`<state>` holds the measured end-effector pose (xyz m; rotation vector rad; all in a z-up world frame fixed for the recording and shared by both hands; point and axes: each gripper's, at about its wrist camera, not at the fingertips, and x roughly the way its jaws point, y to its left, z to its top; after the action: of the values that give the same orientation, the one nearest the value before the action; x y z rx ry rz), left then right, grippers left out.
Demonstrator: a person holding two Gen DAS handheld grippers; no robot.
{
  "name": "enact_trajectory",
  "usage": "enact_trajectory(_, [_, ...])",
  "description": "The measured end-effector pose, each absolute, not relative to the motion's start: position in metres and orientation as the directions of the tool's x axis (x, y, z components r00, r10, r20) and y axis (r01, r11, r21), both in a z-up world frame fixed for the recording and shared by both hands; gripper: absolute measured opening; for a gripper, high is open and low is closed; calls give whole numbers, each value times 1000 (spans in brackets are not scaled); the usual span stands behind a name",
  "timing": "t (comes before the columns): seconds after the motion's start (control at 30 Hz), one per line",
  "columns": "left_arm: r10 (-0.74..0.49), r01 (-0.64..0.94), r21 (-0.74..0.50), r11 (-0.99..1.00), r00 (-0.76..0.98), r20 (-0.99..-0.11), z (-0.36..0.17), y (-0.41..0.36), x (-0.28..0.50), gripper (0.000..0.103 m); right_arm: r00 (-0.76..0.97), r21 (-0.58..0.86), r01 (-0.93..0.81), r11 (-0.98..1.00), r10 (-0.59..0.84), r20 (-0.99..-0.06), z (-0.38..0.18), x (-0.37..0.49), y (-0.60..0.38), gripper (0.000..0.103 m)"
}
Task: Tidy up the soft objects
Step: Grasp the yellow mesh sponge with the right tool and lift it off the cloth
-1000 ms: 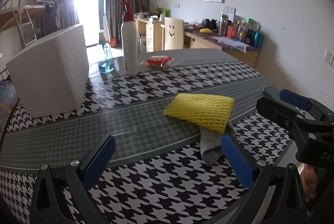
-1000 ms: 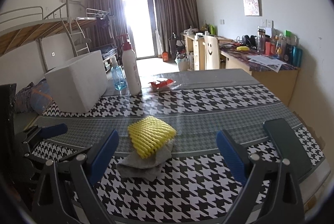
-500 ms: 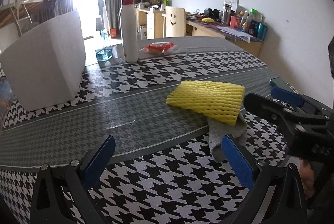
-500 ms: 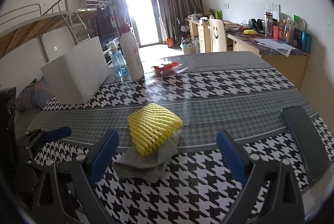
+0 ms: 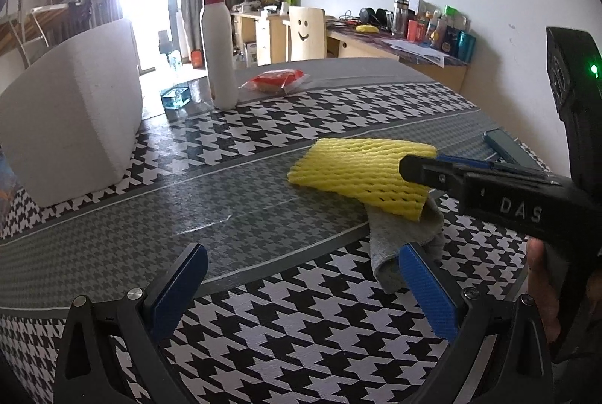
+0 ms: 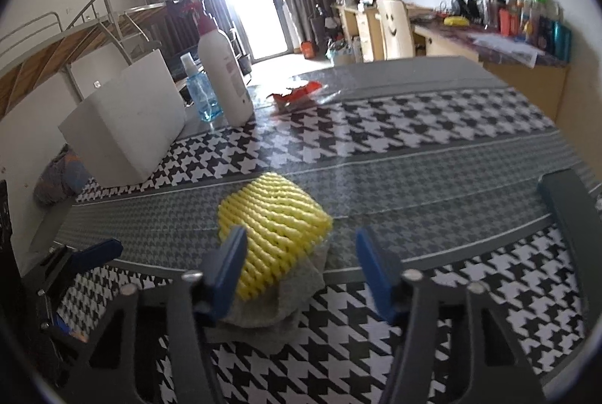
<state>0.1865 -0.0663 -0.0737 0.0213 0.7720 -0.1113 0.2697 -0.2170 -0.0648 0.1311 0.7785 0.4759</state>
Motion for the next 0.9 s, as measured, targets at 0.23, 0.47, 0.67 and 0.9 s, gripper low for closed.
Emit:
enact_trajectory(0.23, [-102,130,-13,991,708,-699,-75,-75,187,102,594,332,-377,865,501,-630,-65,271,-221,23])
enact_trajectory(0.47, [-100,134,-5,991,710,-697,-74,-81,187,102,613,367,-373,852,524,-592,-58,265,-232,10])
enact_trajectory(0.67, [-112,155,-1,988,711,-694,-73,-90,186,102,687,342,-341,876,481,-545,-41,248,-258,10])
enact_trajectory(0.9, [-142,184,-15,983,699,-701,-75,-99,191,102,734,277,-250,928,368,-571,-46,238,-281,10])
